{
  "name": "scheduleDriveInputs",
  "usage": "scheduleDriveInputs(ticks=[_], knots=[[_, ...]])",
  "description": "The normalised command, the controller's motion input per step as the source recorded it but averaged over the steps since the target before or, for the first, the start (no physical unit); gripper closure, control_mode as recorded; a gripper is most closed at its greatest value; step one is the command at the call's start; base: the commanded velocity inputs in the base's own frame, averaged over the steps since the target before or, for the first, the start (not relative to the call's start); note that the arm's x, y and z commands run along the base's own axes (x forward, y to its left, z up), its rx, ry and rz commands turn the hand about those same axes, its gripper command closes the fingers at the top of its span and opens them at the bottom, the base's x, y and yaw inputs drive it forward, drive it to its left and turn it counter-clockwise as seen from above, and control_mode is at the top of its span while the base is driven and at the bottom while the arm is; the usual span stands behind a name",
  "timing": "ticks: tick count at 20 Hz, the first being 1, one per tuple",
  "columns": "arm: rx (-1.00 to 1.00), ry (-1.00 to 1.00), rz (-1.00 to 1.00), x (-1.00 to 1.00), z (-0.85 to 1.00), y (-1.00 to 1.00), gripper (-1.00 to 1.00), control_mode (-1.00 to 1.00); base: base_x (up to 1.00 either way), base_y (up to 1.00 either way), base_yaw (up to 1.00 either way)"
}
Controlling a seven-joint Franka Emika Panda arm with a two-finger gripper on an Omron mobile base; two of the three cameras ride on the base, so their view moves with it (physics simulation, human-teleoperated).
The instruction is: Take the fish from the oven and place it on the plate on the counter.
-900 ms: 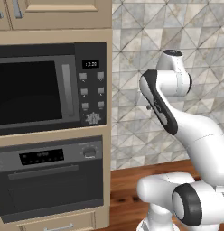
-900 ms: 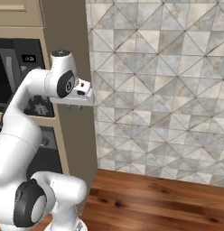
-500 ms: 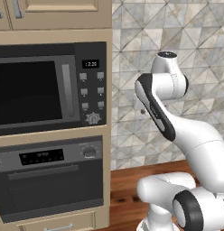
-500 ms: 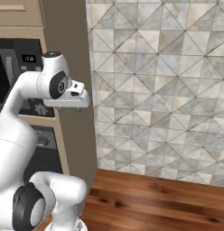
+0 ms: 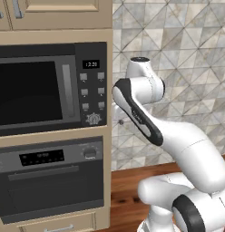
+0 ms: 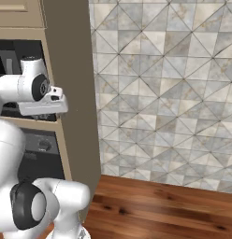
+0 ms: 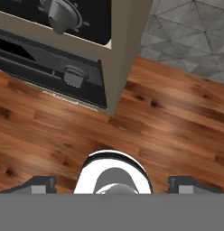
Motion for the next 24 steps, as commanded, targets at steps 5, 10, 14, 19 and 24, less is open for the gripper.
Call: scheduleDriveInputs(ticks=[5, 10, 14, 19, 24], knots=[[-0.14, 0.18, 0.07, 0.01, -0.19, 0.98, -1.00, -1.00, 0.00, 0.00, 0.00], [-0.39, -0.03, 0.00, -0.01, -0.32, 1.00, -1.00, -1.00, 0.00, 0.00, 0.00], [-0.27, -0.19, 0.06, -0.12, -0.16, 1.00, -1.00, -1.00, 0.00, 0.00, 0.00], [-0.10, -0.31, 0.14, -0.49, -0.38, 0.77, -1.00, -1.00, 0.00, 0.00, 0.00], [-0.09, -0.43, 0.30, -0.34, -0.95, 0.42, -1.00, -1.00, 0.00, 0.00, 0.00]])
